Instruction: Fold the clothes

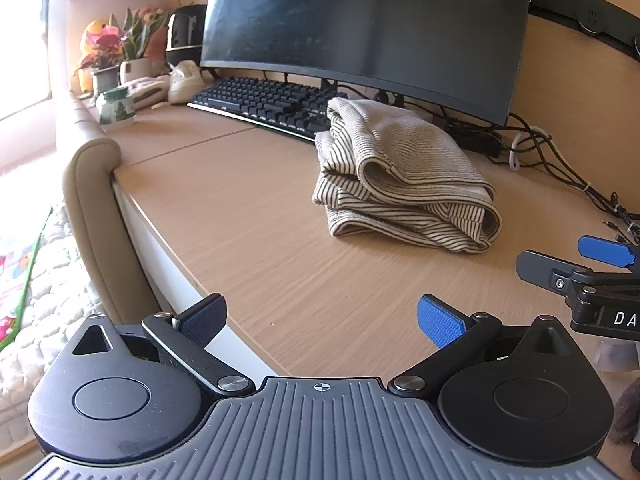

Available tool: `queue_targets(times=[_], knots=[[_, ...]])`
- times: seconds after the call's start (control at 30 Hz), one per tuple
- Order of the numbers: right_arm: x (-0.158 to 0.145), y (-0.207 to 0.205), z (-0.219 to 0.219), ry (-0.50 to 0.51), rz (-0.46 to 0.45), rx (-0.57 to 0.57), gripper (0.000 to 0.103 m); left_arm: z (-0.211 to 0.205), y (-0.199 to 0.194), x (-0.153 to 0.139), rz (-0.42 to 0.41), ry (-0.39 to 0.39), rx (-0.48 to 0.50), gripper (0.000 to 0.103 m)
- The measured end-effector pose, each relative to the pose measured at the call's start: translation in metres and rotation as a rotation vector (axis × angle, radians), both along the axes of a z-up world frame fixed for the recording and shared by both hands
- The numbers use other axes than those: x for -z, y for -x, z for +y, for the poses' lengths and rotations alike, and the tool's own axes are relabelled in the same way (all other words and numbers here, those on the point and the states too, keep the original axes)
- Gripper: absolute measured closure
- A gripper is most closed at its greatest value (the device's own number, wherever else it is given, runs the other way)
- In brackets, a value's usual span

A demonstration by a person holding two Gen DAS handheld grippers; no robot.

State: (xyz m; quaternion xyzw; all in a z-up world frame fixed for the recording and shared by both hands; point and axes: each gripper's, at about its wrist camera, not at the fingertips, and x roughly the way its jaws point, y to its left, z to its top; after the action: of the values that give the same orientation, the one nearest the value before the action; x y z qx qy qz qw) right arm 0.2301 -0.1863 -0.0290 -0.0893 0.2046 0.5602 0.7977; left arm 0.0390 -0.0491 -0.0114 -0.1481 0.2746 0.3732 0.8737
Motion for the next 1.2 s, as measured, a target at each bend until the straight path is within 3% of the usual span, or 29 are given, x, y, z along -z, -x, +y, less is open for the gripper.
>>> queue_targets(times=[1.2], knots=[[0.0001,-0.0003,-0.0021,-0.001,-0.005,-0.005,0.000,-0.0016,-0.0003,0.0032,0.014,-0.004,0.004,0.000]])
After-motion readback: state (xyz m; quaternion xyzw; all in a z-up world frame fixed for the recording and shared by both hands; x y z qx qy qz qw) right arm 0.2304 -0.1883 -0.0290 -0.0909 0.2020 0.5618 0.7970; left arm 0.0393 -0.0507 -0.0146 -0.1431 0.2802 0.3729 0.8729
